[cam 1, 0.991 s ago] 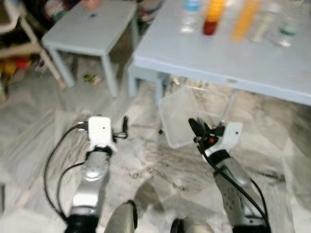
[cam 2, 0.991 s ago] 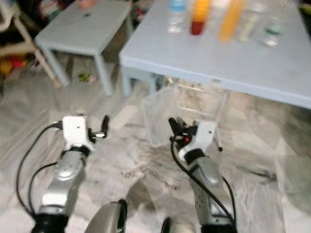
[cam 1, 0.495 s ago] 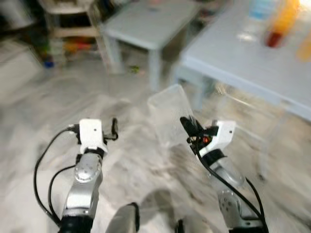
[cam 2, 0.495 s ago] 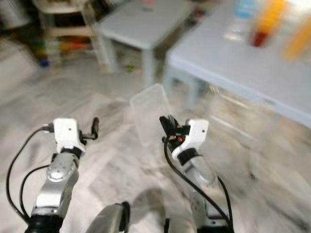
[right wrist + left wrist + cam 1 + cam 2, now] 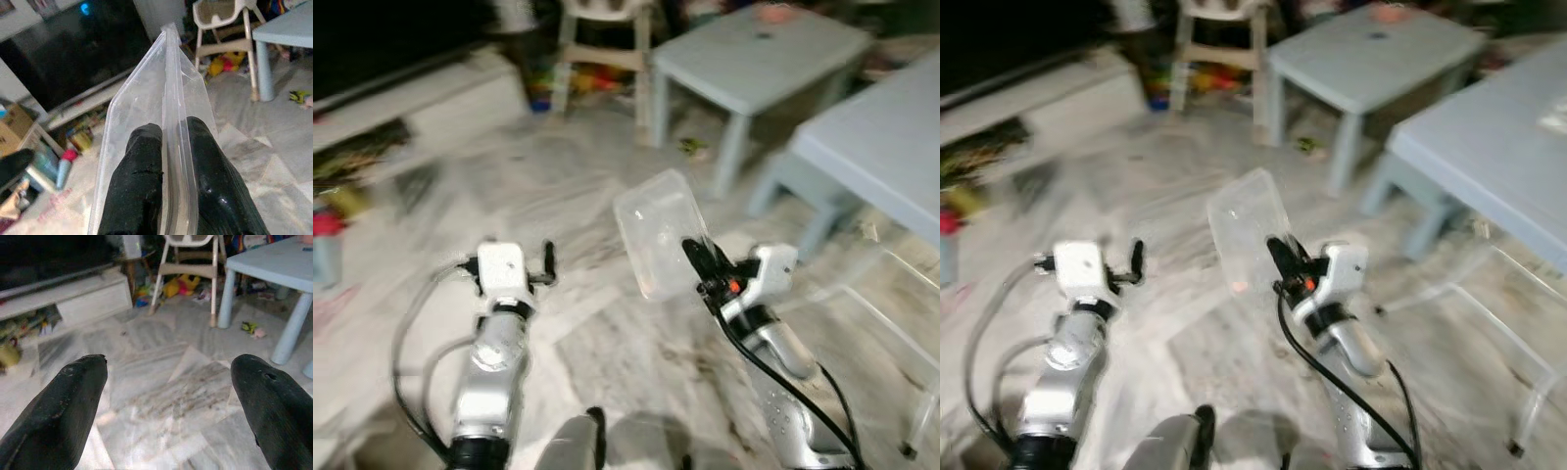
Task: Restocking fridge
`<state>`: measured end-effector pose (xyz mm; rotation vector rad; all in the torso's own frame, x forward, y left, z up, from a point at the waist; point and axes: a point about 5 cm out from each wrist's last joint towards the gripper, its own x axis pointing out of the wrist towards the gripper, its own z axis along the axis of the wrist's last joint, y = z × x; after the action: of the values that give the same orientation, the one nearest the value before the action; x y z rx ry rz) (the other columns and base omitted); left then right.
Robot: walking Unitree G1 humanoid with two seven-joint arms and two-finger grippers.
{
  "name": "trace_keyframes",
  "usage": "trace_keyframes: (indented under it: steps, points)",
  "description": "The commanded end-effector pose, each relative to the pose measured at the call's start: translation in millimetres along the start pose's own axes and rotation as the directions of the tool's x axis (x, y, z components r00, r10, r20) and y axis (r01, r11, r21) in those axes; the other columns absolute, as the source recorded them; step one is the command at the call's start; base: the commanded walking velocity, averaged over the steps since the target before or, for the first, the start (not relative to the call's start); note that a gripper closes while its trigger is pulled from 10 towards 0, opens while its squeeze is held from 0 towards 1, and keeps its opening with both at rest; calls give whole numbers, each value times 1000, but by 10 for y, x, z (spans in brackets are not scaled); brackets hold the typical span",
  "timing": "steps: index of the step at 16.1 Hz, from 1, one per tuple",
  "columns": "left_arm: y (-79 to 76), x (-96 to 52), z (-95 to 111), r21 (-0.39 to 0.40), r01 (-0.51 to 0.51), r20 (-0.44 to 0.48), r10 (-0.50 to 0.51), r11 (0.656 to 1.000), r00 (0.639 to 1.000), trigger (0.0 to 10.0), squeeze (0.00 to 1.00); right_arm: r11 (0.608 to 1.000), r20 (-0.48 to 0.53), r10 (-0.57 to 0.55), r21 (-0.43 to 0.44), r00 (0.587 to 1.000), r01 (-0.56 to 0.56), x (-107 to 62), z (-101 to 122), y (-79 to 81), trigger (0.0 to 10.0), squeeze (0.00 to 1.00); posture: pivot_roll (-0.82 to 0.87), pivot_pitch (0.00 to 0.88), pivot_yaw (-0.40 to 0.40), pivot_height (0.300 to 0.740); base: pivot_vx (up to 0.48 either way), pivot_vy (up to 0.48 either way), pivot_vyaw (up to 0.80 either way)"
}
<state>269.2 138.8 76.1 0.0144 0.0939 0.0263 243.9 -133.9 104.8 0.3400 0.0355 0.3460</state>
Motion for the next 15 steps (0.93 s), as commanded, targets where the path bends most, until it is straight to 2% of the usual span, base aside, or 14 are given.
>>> trace_keyframes:
  steps: [1, 6, 15]
  points:
    - [54, -10, -24, 23, -8, -8, 8, 1000, 1000, 10000, 0, 1000, 19, 18, 12, 1000, -18, 32, 31, 54, 10000, 0, -33, 63, 38, 740, 0, 0, 781]
    - [75, 22, 7, 26, -24, 6, 24, 999, 1000, 10000, 0, 1000, 24, 31, -1, 999, -31, 79, 71, 46, 10000, 0, -29, 66, 33, 740, 0, 0, 781]
    - [72, 52, 39, 30, -24, 20, 24, 999, 1000, 10000, 0, 999, 25, 39, 1, 999, -39, 69, 75, 57, 10000, 0, -32, 80, 34, 740, 0, 0, 778]
